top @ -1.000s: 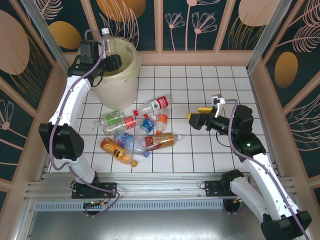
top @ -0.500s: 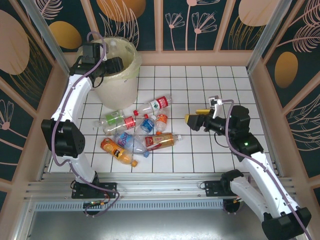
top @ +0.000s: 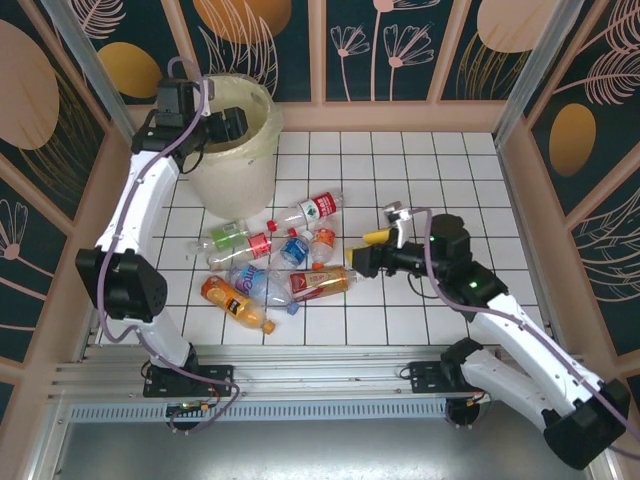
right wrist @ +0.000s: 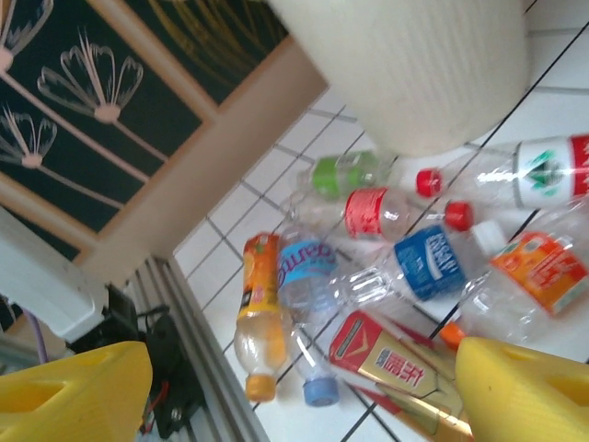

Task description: Put the plastic bottles in the bin

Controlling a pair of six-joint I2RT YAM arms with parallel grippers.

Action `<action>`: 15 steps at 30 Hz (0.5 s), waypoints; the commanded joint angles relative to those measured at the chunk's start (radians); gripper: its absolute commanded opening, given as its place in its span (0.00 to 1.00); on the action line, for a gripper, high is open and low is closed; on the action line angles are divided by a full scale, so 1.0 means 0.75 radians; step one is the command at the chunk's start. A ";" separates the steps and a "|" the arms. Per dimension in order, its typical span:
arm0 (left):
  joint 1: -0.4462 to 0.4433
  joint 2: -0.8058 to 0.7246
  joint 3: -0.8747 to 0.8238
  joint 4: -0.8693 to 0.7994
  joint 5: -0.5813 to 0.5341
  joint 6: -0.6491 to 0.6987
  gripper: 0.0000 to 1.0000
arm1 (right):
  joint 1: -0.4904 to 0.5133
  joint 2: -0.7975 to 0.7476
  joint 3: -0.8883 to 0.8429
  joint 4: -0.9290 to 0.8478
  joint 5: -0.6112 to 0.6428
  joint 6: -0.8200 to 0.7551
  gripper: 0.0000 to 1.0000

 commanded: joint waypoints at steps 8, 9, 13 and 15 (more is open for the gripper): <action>-0.002 -0.401 -0.167 0.181 0.351 0.071 0.98 | 0.279 0.250 0.029 -0.015 0.220 -0.177 0.75; -0.006 -0.434 -0.202 0.194 0.382 0.060 0.99 | 0.288 0.284 0.040 -0.018 0.195 -0.189 0.76; -0.040 -0.582 -0.376 0.269 0.460 0.003 0.98 | 0.407 0.427 0.116 -0.079 0.277 -0.235 0.81; -0.068 -0.637 -0.447 0.286 0.485 -0.018 0.98 | 0.458 0.501 0.153 -0.087 0.326 -0.225 0.77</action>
